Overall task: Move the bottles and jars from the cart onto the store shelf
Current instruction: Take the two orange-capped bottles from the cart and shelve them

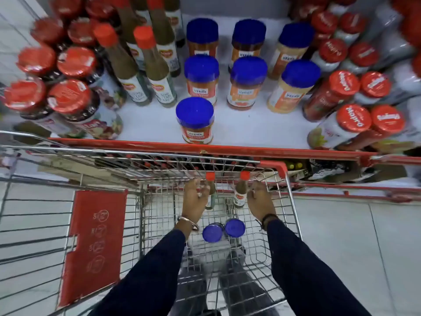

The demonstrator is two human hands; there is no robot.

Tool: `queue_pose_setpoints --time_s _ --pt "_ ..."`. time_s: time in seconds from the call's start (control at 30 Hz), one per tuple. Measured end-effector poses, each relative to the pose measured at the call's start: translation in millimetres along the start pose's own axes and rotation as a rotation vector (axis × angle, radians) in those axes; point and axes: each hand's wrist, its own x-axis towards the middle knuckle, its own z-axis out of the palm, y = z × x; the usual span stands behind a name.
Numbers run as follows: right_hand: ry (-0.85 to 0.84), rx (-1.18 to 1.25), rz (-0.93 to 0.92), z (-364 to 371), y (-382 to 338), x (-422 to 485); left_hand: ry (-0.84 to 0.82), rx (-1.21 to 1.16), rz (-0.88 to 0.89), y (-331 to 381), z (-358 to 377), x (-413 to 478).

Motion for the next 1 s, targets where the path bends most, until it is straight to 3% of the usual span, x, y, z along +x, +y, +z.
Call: queue_pose_setpoints --time_s 0.2,0.47,0.73,1.0 --pt "0.000 0.185 0.057 15 -2 31 -0.032 0.008 -0.073 -9 30 30" --pt "0.047 0.432 0.052 30 15 43 0.042 0.054 -0.106 -27 45 46" --pt "0.110 0.387 0.077 25 11 27 -0.010 0.164 0.046 -36 38 38" --pt "0.090 0.253 -0.023 8 -17 -22 -0.013 0.173 0.177 -13 -11 -10"
